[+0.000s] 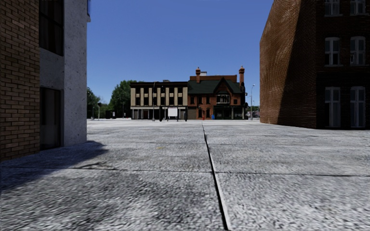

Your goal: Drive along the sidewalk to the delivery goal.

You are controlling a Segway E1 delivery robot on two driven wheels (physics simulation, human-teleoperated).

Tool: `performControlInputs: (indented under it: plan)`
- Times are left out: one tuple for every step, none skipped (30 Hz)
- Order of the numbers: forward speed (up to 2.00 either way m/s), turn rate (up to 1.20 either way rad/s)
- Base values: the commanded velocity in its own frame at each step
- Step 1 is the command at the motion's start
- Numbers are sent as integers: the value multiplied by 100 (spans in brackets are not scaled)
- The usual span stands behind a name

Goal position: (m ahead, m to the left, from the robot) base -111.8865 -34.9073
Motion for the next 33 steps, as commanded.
performControlInputs:
  plan:
    - [165, -57]
    - [165, -58]
    - [165, -60]
    - [165, -60]
    - [165, -65]
    - [165, -68]
    - [165, -69]
    - [165, -70]
    - [165, -70]
    - [165, -70]
    - [165, -70]
    - [165, -77]
    - [165, -79]
    - [165, -80]
    - [165, -80]
    - [165, -80]
    - [165, -80]
    - [165, -80]
    - [165, -80]
    - [165, -80]
    - [165, -80]
    - [165, -80]
    - [165, -80]
    - [165, -80]
    - [165, -80]
    - [165, -80]
    - [165, -80]
    - [165, -80]
    - [165, -80]
    - [165, -80]
    - [165, -80]
    - [165, -80]
    - [165, -80]
